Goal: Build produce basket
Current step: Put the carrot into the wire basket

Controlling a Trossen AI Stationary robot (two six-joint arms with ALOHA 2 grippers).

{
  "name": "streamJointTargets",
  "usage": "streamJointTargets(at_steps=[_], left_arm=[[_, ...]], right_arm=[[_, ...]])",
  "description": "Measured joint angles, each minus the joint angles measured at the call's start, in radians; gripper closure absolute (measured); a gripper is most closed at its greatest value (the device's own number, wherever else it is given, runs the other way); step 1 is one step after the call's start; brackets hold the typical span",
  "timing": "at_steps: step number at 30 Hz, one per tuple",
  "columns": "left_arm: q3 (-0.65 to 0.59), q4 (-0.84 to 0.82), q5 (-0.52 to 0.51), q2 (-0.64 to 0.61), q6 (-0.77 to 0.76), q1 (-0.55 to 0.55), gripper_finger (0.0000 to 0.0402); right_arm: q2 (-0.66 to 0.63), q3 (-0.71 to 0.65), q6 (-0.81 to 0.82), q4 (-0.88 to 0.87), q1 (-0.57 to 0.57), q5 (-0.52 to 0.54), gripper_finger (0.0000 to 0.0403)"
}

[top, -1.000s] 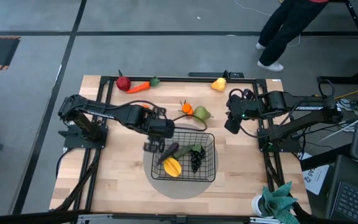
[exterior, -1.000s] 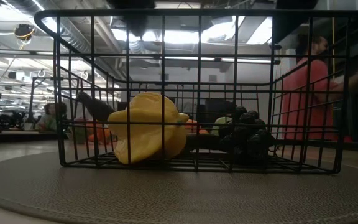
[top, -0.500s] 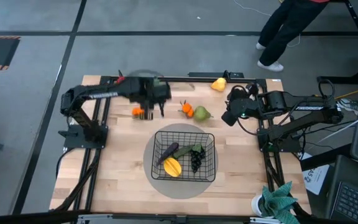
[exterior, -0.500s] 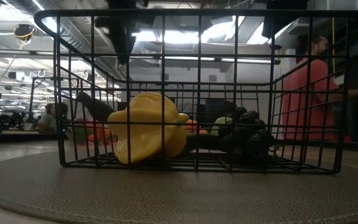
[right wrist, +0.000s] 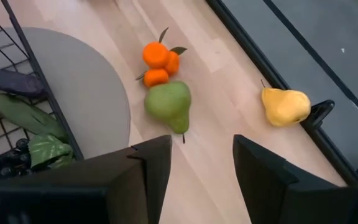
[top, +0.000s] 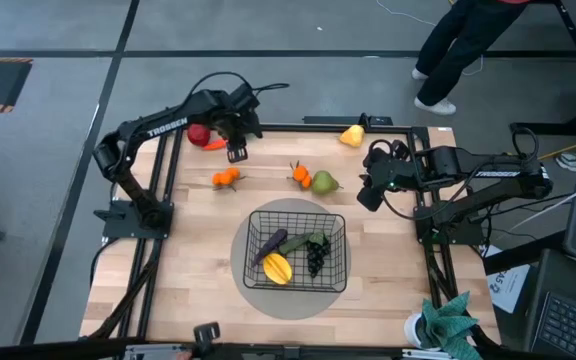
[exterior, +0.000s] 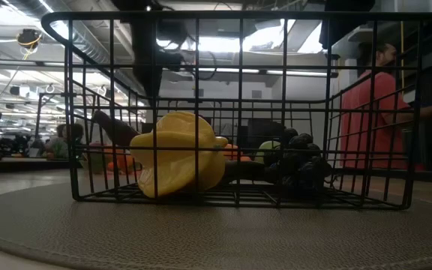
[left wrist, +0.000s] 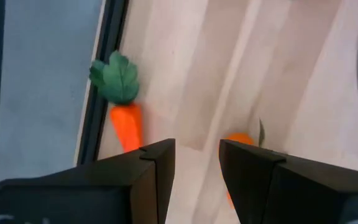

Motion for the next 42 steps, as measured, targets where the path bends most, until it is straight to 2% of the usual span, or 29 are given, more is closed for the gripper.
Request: streamJointTargets(at_steps=[5,10,12,20,25,29,33,42], left_arm=[[-0.094,0.112,0.010,0.000,0.015,0.052,0.0289],[-0.166,0.202,0.204,0.000,-0.033,0.089,0.0288],[-0.176,0.223,0.224,0.000,-0.042,0.106,0.0283],[-0.178,0.239,0.158,0.000,-0.083,0.182,0.0233],[-0.178,0.238,0.150,0.028,-0.089,0.226,0.0201],[-0.178,0.241,0.131,0.092,-0.070,0.244,0.0196],[-0.178,0.265,0.052,0.182,-0.036,0.251,0.0197],[-0.180,0.314,0.026,0.311,0.010,0.262,0.0197]], right_arm=[[0.000,0.000,0.003,0.000,0.000,0.000,0.0242],[0.000,0.000,0.002,-0.001,0.000,0.000,0.0242],[0.000,0.000,0.001,-0.001,0.000,0.000,0.0242],[0.000,0.000,0.001,-0.001,0.000,0.000,0.0242],[0.000,0.000,0.001,-0.001,0.000,0.000,0.0242],[0.000,0.000,0.001,-0.001,0.000,0.000,0.0242],[0.000,0.000,0.000,-0.001,0.000,0.000,0.0242],[0.000,0.000,0.000,-0.001,0.000,-0.001,0.0242]])
